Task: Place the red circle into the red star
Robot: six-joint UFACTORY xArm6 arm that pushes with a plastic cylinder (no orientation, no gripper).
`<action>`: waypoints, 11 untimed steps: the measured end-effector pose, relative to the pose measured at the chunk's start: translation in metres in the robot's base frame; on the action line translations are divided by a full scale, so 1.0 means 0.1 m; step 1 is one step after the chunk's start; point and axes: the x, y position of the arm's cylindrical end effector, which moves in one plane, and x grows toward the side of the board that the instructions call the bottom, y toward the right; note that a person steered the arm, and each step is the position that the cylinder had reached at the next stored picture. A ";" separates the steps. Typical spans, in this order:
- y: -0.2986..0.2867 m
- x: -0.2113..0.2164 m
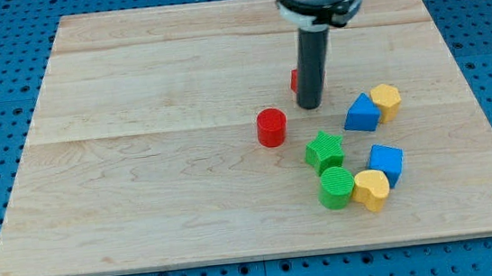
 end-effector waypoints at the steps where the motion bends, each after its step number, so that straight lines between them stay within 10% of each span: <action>1: 0.00 -0.23; 3: -1.48 0.19; 8: 0.59 0.53; 11: 0.11 -0.02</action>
